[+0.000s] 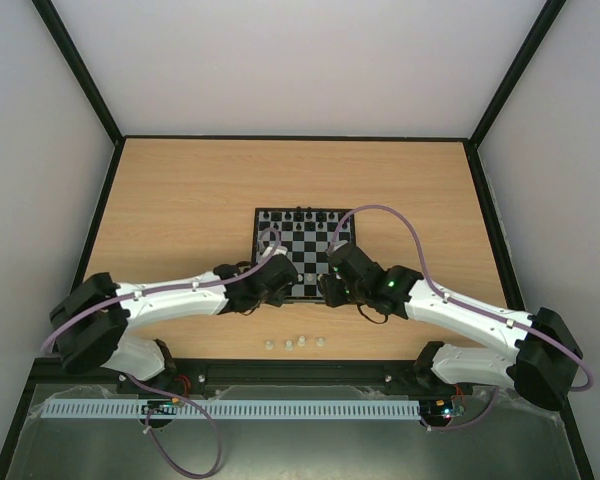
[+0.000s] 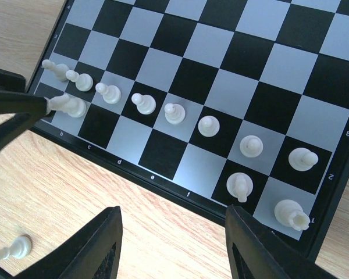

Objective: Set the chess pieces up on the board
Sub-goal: Place the chess piece on the chessboard, then pick up the chess piece at the center of the board.

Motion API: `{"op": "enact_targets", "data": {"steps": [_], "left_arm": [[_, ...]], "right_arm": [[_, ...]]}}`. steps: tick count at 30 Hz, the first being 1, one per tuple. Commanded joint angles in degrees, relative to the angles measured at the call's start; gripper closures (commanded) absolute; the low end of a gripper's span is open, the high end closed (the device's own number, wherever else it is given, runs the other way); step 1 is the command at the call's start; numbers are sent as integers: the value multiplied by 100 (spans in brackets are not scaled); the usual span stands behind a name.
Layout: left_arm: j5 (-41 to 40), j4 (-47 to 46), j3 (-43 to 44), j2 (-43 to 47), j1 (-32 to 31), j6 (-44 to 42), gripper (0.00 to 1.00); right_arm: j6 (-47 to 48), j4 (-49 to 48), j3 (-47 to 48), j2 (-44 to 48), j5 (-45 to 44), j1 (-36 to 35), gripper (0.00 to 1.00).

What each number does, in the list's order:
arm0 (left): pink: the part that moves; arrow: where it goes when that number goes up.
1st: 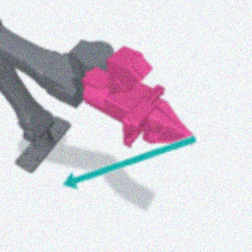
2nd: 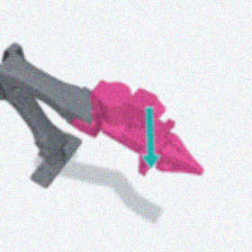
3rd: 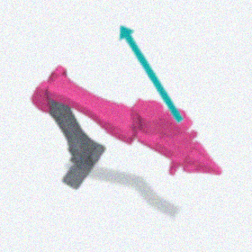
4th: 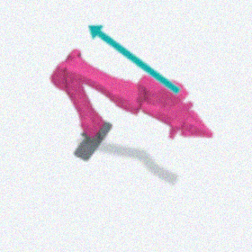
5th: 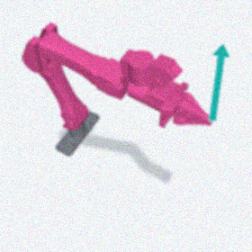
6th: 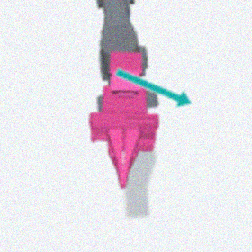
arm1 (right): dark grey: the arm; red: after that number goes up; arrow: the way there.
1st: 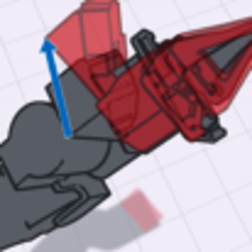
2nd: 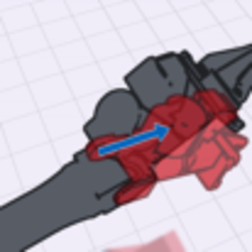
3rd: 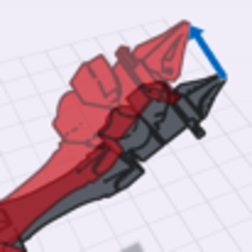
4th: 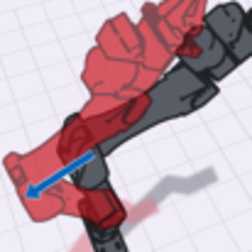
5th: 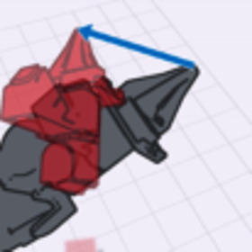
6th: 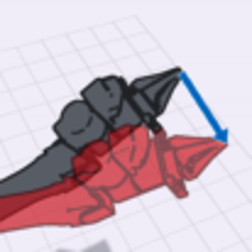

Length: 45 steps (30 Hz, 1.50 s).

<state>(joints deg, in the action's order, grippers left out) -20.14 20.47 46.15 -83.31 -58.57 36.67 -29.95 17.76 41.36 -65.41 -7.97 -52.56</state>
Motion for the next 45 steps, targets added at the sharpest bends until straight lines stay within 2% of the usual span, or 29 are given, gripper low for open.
{"op": "enact_targets", "data": {"steps": [1,7,17,25,40,45], "left_arm": [[-147,305,201,460,-127,68,70],[-181,494,-10,1091,-371,287,56],[-216,698,-627,2173,-538,581,47],[-303,730,-916,2573,-539,659,41],[-342,644,-1051,2638,-527,590,39],[-341,635,-1055,2646,-526,581,39]], "right_arm": [[-18,128,-47,-64,-13,13,51],[-509,127,-396,194,262,-232,49],[-1816,873,-548,291,-711,-1865,46],[-2216,1041,-416,-160,-854,-2574,56],[-2216,873,-106,-1095,-915,-2765,67],[-2163,791,-34,-1308,-987,-2769,78]]}}
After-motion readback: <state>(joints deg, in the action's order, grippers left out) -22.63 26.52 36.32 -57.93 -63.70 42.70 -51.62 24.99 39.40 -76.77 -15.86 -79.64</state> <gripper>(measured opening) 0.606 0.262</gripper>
